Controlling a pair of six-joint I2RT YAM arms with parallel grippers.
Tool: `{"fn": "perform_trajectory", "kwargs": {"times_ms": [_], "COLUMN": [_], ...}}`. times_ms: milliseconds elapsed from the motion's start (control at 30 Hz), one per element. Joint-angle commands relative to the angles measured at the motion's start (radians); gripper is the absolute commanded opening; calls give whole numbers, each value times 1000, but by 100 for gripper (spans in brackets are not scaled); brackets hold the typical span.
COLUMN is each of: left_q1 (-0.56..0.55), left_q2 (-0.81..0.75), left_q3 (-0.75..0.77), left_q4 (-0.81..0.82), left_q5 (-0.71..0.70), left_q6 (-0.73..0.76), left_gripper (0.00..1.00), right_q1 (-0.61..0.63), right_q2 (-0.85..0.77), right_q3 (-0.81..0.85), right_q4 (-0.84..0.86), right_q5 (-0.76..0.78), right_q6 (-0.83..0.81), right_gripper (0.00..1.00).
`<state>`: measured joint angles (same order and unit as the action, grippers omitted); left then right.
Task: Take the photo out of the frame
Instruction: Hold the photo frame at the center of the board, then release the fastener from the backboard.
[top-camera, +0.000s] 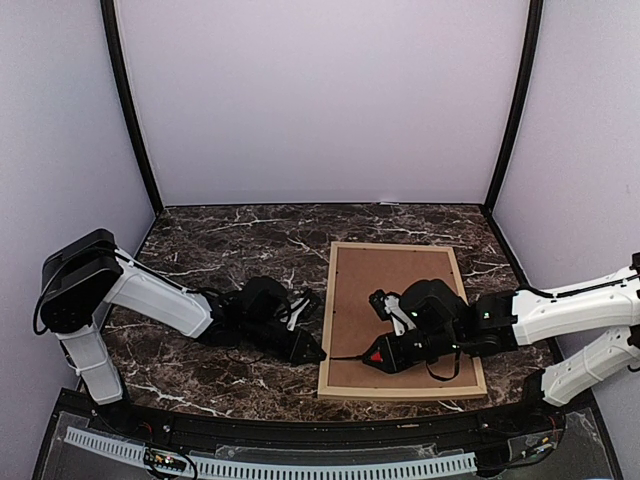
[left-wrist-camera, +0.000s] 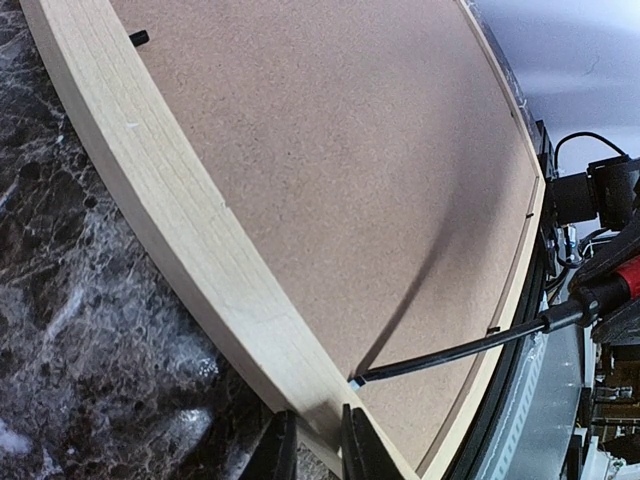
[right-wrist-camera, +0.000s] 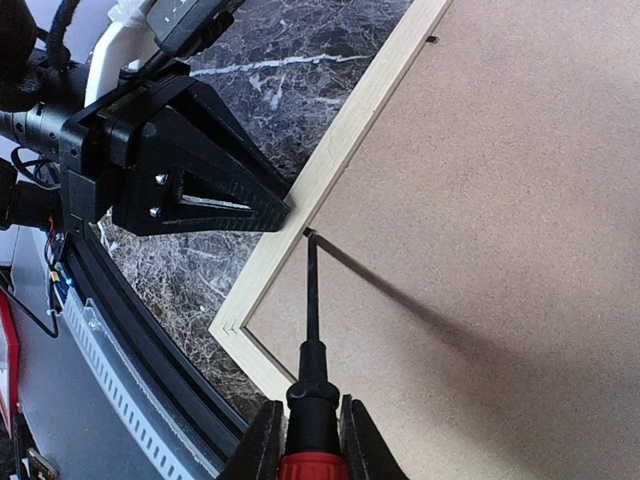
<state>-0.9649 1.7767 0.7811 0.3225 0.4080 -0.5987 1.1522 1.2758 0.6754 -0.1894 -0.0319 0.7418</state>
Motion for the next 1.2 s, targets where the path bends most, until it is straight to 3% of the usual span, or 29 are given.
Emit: {"fn": "perform_trajectory", "kwargs": {"times_ms": [0,1167], "left_q1": [-4,-36], "left_q2": [16,77], "left_q3": [13,31], "left_q4": [4,-52], "left_q5": [11,-13], "left_q6": [1,28], "left_gripper": [17,10], "right_q1": [10,22], "right_q2": [24,73], "right_q3": [24,99], "right_q4": [39,26], "right_q5": [11,23], "right_q6": [0,-20], "right_gripper": [0,0]}}
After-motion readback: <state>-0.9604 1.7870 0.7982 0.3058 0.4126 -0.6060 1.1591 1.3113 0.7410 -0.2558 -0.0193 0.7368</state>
